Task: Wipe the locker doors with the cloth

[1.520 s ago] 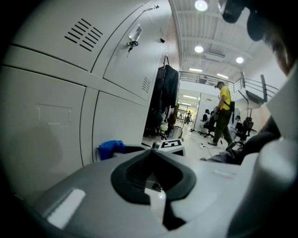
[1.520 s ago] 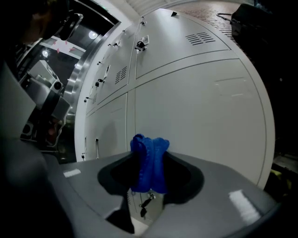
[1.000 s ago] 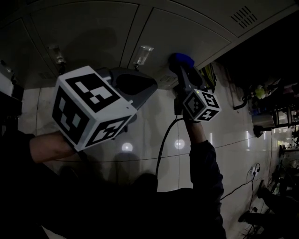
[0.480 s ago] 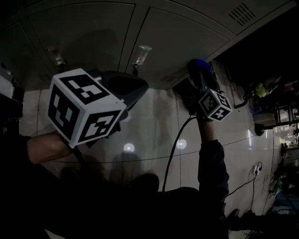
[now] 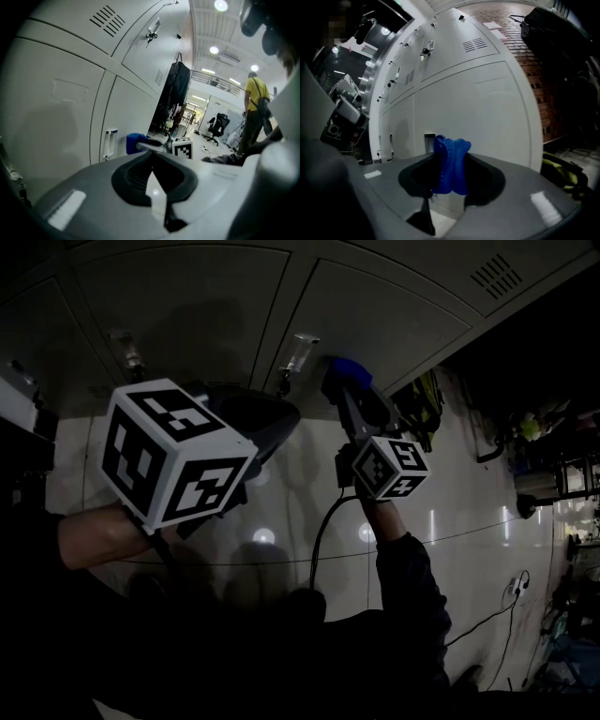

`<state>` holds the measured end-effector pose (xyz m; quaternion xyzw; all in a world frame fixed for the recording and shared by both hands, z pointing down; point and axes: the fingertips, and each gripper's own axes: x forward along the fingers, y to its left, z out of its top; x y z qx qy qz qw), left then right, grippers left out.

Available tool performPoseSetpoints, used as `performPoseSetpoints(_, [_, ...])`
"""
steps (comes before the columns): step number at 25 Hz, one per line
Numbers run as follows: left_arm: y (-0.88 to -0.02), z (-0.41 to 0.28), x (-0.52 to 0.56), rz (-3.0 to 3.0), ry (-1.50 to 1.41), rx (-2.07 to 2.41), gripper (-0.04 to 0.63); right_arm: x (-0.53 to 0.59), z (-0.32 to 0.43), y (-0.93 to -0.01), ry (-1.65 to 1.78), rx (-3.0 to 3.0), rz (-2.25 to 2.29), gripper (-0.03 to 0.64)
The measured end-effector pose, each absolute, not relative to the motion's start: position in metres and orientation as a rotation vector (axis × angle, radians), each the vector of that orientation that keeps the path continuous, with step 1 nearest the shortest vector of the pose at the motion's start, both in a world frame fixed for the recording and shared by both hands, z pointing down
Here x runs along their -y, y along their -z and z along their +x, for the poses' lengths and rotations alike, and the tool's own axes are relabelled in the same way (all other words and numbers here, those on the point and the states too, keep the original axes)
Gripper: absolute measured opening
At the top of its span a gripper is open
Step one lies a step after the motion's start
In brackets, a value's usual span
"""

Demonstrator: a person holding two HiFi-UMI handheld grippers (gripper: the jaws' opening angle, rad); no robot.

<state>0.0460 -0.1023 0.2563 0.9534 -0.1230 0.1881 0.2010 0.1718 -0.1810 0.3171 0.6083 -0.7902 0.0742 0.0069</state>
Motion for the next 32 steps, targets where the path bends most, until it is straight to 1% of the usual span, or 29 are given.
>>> performPoseSetpoints(5, [-0.252,0.048,0.104,2.67,-0.512,0.345,0.0,0.195,0.109,-0.317,-0.194,2.581,1.728,0.155])
performPoseSetpoints(9, [-0.25,0.048,0.104,2.673,-0.503,0.342,0.0,0.213,0.093,-0.324,-0.232,2.588,1.716,0.155])
performPoseSetpoints(12, [-0.25,0.046,0.103,2.675,-0.495,0.338,0.0,0.217,0.095,-0.328,-0.246,2.578,1.736,0.155])
performPoseSetpoints(32, [-0.258,0.059,0.111,2.64,-0.502,0.351,0.0,0.194,0.263,-0.342,-0.254,2.285,2.048,0.156])
